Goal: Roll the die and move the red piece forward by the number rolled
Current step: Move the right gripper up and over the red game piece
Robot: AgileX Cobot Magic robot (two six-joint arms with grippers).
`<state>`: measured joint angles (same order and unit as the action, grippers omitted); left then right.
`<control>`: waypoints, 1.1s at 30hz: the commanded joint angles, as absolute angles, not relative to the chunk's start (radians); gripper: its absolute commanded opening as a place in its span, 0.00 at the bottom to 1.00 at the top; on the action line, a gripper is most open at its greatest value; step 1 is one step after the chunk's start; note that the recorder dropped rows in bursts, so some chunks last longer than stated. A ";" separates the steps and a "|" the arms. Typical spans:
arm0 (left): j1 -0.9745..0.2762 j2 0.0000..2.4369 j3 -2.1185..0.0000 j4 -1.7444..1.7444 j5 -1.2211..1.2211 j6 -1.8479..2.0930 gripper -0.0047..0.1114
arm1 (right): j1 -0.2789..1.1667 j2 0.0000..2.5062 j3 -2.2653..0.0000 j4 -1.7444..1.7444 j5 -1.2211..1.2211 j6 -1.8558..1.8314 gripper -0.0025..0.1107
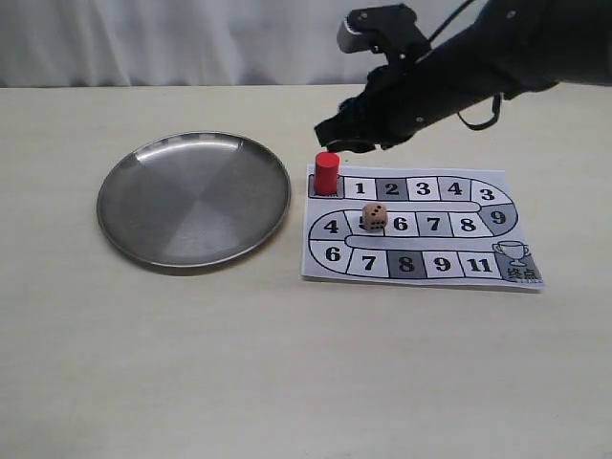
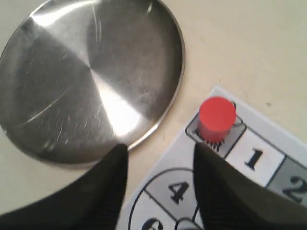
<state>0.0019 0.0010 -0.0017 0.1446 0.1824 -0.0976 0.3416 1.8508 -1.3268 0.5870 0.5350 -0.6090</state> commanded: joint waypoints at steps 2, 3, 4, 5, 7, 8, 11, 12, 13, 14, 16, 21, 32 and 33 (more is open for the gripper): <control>-0.001 0.000 0.000 0.145 0.174 -0.099 0.04 | 0.374 1.935 -1.401 0.548 0.409 -0.597 0.65; -0.001 0.000 0.000 0.145 0.174 -0.099 0.04 | 0.374 1.957 -1.419 0.515 0.409 -0.597 0.70; -0.001 0.000 0.000 0.145 0.174 -0.099 0.04 | 0.374 1.972 -1.432 0.477 0.403 -0.597 0.72; -0.001 0.000 0.000 0.145 0.174 -0.099 0.04 | 0.372 2.009 -1.453 0.420 0.386 -0.589 0.74; -0.001 0.000 0.000 0.145 0.174 -0.099 0.04 | 0.372 2.064 -1.484 0.430 0.382 -0.587 0.74; -0.001 0.000 0.000 0.145 0.174 -0.099 0.04 | 0.372 2.086 -1.497 0.430 0.382 -0.589 0.74; -0.001 0.000 0.000 0.145 0.174 -0.099 0.04 | 0.370 2.181 -1.547 0.430 0.345 -0.587 0.74; -0.001 0.000 0.000 0.145 0.174 -0.099 0.04 | 0.370 2.204 -1.550 0.430 0.333 -0.587 0.74; -0.001 0.000 0.000 0.145 0.174 -0.099 0.04 | 0.370 2.218 -1.551 0.430 0.326 -0.587 0.74; -0.001 0.000 0.000 0.145 0.174 -0.099 0.04 | 0.370 2.231 -1.551 0.430 0.314 -0.587 0.74; -0.001 0.000 0.000 0.145 0.174 -0.099 0.04 | 0.366 2.247 -1.551 0.430 0.304 -0.587 0.68; -0.001 0.000 0.000 0.145 0.174 -0.099 0.04 | 0.358 2.257 -1.551 0.430 0.330 -0.587 0.32; -0.001 0.000 0.000 0.145 0.174 -0.099 0.04 | 0.358 2.257 -1.551 0.430 0.330 -0.587 0.06; -0.001 0.000 0.000 0.145 0.174 -0.099 0.04 | 0.358 2.257 -1.551 0.430 0.330 -0.587 0.06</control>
